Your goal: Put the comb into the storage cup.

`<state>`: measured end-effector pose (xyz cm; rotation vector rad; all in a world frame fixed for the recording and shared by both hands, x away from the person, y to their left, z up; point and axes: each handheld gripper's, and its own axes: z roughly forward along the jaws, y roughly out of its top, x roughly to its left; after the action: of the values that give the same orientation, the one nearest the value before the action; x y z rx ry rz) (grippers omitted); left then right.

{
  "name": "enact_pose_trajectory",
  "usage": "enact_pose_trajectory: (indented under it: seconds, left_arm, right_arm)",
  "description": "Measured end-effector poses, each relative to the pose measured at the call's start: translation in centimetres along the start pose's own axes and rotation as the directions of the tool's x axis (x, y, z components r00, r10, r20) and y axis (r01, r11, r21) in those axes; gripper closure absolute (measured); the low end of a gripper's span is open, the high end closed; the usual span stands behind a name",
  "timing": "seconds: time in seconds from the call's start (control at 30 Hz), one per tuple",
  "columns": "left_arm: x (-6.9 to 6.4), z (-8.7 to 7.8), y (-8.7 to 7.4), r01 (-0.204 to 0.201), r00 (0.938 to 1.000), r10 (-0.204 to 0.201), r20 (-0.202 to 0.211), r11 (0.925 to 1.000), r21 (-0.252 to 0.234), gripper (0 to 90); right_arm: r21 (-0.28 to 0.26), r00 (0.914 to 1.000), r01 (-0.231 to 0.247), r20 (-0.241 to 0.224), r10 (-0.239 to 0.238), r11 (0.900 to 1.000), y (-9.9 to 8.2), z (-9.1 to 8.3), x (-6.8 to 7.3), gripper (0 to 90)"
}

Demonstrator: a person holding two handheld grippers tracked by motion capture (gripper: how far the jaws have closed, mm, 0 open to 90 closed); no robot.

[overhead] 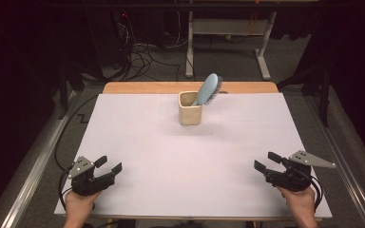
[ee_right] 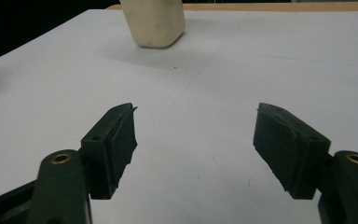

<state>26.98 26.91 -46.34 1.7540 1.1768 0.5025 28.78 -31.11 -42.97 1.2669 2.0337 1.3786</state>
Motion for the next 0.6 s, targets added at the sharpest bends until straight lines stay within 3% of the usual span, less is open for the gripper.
enact_pose_trajectory:
  seconds: [0.6]
  left_arm:
    - [0.0, 0.0, 0.0, 0.001, 1.0, -0.001, 0.0, 1.0, 0.0, 31.7]
  right_arm:
    - [0.004, 0.9995, -0.003, 0.033, 0.003, 1.0, -1.2, 0.0, -0.4, 29.7]
